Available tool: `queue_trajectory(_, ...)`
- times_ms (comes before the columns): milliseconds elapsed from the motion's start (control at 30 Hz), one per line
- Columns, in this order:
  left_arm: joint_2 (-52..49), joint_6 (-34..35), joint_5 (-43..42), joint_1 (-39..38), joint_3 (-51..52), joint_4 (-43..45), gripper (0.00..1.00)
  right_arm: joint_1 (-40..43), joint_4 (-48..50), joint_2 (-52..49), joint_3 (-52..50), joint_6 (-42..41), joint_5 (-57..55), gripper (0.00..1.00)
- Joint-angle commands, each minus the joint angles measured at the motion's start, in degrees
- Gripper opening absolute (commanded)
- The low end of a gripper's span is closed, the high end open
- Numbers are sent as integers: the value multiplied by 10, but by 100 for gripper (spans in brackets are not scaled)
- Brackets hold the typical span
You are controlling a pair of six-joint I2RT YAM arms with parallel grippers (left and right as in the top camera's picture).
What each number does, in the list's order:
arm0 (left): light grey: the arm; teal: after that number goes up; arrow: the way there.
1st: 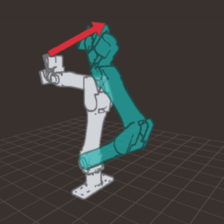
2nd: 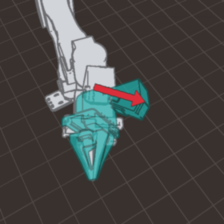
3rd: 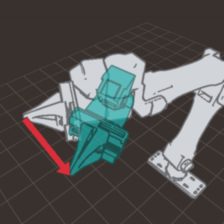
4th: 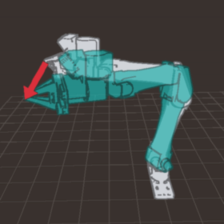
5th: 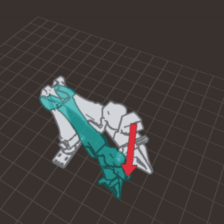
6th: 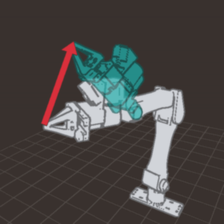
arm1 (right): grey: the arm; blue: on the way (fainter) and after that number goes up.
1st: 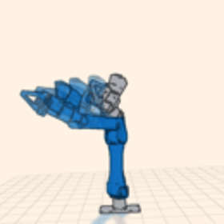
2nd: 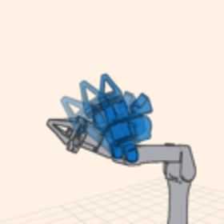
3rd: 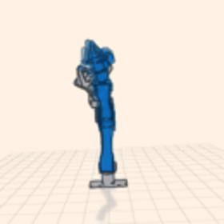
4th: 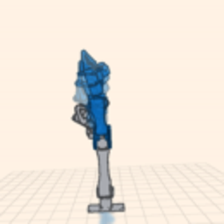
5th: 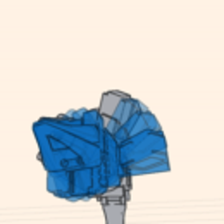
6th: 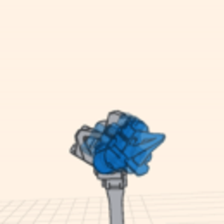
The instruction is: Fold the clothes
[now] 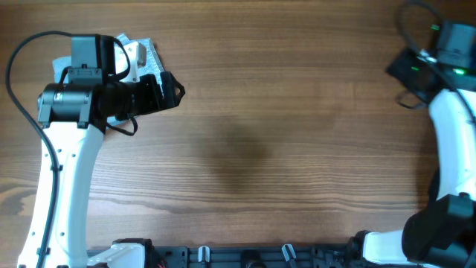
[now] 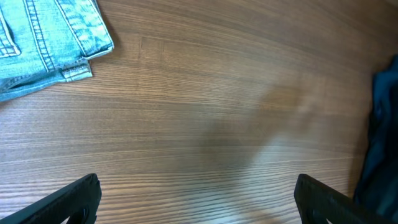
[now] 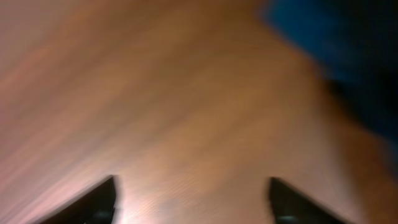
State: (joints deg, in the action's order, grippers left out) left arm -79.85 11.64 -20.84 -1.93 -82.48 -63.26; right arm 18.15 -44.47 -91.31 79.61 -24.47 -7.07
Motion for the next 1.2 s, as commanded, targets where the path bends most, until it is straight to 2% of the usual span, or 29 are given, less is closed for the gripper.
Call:
queue_trajectory(0,12,-9,3,-2,-12,0,100,110,-42,-24,-2,-37,-72,89)
queue_trajectory(33,12,-9,3,-2,-12,0,100,174,-64,-47,-21,-41,-71,89)
queue_trajectory(100,12,-9,3,-2,-12,0,100,202,-60,-64,-37,-42,-71,89)
queue_trajectory(300,12,-9,3,-2,-12,-3,100,238,-56,-144,-43,-40,-105,95)
queue_trajectory(400,12,-9,3,-2,-12,-7,100,239,-62,-186,-43,-34,-107,88)
queue_trajectory(433,12,-9,3,-2,-12,-8,100,239,-63,-191,-43,-27,-109,77)
queue_trajectory(467,12,-9,3,-2,-12,-9,100,239,-63,-192,-43,-27,-105,47)
queue_trajectory(500,12,-9,3,-2,-12,-9,100,239,-61,-184,-38,-27,-63,4)
queue_trajectory(600,12,-9,3,-2,-12,-9,100,236,-62,-155,-24,-7,49,4)
queue_trajectory(700,12,-9,3,-2,-12,-9,100,211,-52,-70,-19,38,239,4)
queue_trajectory(800,12,-9,4,-2,-12,-8,100,153,-52,1,-19,49,306,4)
queue_trajectory(900,12,-9,11,-2,-12,-8,100,32,-54,37,-19,49,305,4)
queue_trajectory(1000,12,-9,45,-2,-12,-9,100,-94,-41,24,-26,25,282,4)
queue_trajectory(1067,12,-9,51,-2,-12,-9,100,-179,-27,2,-31,-11,200,4)
queue_trajectory(1133,12,-9,51,-2,-12,-13,100,-210,-35,-8,-31,-85,81,4)
queue_trajectory(1167,12,-9,50,-2,-12,-15,100,-208,-36,-9,-31,-97,33,5)
